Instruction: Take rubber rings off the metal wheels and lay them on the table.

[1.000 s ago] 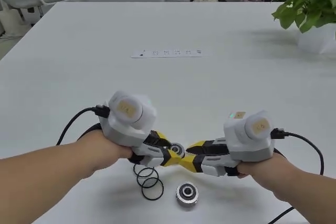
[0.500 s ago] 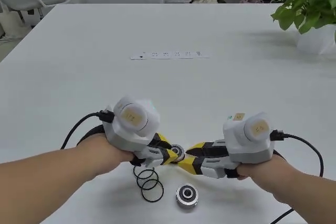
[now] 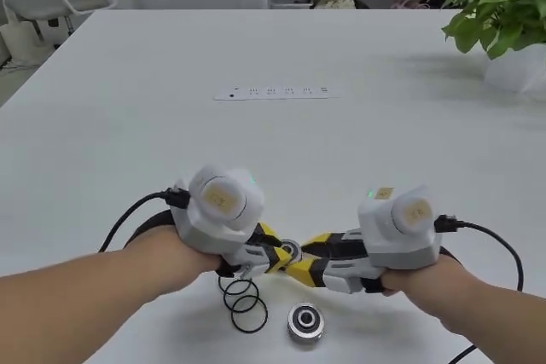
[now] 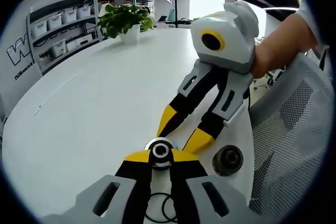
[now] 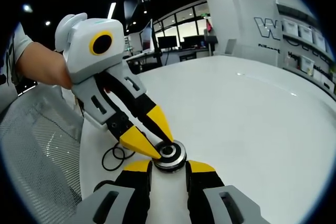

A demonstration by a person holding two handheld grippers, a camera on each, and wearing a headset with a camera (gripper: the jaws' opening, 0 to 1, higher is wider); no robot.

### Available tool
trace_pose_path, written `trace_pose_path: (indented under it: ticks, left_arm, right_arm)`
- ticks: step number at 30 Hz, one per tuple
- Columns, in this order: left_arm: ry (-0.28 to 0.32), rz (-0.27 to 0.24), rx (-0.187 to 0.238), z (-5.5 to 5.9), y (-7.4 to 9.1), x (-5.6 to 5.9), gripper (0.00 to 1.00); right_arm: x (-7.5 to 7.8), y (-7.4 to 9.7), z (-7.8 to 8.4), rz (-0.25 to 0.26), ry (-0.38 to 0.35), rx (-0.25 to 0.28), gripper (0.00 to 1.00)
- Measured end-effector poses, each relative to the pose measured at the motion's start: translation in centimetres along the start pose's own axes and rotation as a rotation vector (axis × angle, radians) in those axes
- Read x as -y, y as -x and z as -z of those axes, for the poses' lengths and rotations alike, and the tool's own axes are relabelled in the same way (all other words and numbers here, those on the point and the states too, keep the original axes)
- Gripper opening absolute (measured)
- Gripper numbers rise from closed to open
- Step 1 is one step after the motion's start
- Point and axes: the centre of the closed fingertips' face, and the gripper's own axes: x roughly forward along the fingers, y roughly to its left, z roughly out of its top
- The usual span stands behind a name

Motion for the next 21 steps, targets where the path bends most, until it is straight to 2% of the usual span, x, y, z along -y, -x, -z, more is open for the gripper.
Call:
trace_pose_path:
  ticks: [8,21]
  left_arm:
    - [0.007,-0.005,0.004,-0.07,-0.11,0.32,0.08]
    - [0.016,-0.012,0.007,-0.08,-0.17,0.43,0.08]
  right_arm:
    - [-0.06,-0.34,0.34,0.009,0.005,-0.014,0.25]
    - [-0.08,0.26,0.62,0.014,-0.046,-0.001,0.23]
